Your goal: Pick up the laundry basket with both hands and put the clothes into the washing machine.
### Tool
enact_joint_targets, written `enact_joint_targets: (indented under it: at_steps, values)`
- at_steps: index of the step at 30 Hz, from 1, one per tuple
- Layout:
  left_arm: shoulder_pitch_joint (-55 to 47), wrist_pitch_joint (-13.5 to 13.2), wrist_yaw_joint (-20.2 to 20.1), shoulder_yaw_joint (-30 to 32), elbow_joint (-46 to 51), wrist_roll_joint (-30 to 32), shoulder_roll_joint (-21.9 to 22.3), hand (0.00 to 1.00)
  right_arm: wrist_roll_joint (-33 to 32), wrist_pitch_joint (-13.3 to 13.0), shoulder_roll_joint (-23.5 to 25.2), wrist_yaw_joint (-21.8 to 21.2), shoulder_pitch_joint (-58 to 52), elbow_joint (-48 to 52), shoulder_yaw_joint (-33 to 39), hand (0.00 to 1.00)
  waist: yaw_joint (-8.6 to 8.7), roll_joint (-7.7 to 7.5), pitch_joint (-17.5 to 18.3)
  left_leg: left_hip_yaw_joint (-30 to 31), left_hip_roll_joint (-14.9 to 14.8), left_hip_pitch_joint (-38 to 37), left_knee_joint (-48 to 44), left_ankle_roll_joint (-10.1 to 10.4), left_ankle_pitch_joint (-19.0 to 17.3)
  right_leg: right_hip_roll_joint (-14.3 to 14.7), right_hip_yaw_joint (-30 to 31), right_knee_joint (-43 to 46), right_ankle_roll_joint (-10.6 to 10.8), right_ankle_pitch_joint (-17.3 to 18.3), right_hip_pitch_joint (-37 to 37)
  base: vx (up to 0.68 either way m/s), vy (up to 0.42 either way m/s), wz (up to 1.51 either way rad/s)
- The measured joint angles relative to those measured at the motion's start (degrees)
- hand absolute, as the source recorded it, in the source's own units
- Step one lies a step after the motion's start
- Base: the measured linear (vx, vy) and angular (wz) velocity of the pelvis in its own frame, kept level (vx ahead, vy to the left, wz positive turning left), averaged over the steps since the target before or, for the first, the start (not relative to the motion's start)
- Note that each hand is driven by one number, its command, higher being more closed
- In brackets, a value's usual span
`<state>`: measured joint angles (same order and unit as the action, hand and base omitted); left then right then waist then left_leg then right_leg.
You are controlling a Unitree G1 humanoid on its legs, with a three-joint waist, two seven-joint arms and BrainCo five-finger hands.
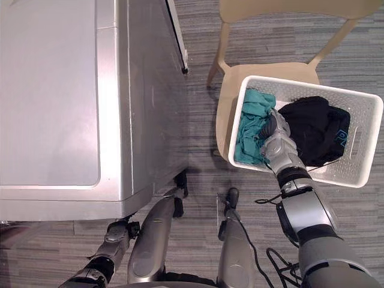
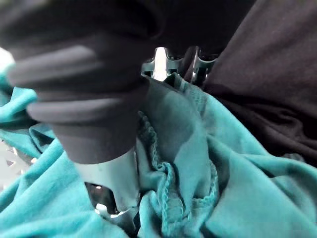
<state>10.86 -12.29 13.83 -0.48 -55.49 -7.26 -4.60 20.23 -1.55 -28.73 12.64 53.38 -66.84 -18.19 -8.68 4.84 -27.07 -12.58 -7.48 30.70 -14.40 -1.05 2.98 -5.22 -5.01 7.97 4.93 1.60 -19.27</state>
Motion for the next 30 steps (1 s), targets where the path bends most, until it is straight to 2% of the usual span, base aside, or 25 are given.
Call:
enact_joint_targets:
  at_steps: [4,11,19,22,27,29,30]
  values:
    - [0.6,0.0,0.0,-0.1,-0.9,0.1,0.4,0.0,0.4,0.0,0.3,-1.7,0.3,0.0,-1.5,1.0,-0.05,-0.01,0.0,0.4,0.5,-1.9,4.0,0.6,2.5,0.1,-0.6,0.0,-0.6,0.4,0.5,-0.03,-0.042,0.08]
    - [1.8,0.5,0.0,-1.3,-1.0,0.1,0.6,0.0,0.6,0.0,2.8,-1.4,-2.1,2.1,-0.6,1.0,0.02,-0.03,0.0,1.1,0.5,-5.7,9.2,1.6,5.2,0.8,-1.5,0.1,-1.5,0.9,2.2,-0.01,-0.036,0.06]
    - [1.3,0.8,-0.1,-1.1,0.6,0.1,1.1,0.0,-0.6,0.0,3.6,0.8,-9.2,18.4,8.6,1.0,1.23,-0.41,-0.2,1.1,0.7,-11.2,13.4,2.1,6.6,1.0,-2.6,0.1,-1.7,1.2,5.8,0.03,-0.015,0.02]
    - [1.2,0.9,-0.1,-1.0,1.9,0.1,0.9,0.0,-1.8,-0.1,5.0,2.6,-11.9,26.9,12.8,1.0,1.75,-1.17,-0.7,0.8,0.7,-13.3,16.2,2.4,7.8,1.0,-2.6,0.0,-1.6,1.4,6.5,0.03,-0.001,-0.03]
    - [-2.0,2.2,-1.4,-1.0,3.7,0.2,1.0,0.0,-9.8,-1.3,11.7,4.5,-22.4,41.6,18.9,1.0,2.89,-2.49,-1.2,1.1,1.2,-19.0,19.8,2.8,8.7,0.8,-3.1,0.0,-1.4,2.3,10.8,0.07,0.002,0.08]
    - [-3.8,2.6,-1.6,-0.8,4.0,0.2,1.0,0.0,-15.6,-3.5,15.6,4.5,-27.2,48.4,19.4,1.0,3.7,-3.1,-0.8,1.4,1.6,-20.5,19.8,2.8,8.6,0.6,-3.6,-0.1,-1.2,2.7,12.5,0.08,0.0,0.13]
    - [-4.8,3.1,-2.3,0.3,4.0,0.2,1.0,0.0,-19.6,-5.2,18.3,4.1,-30.5,52.6,19.3,1.0,4.37,-3.95,0.1,1.5,1.9,-20.9,19.8,2.9,8.5,0.2,-3.9,-0.4,-0.9,3.5,13.1,0.08,-0.001,0.11]
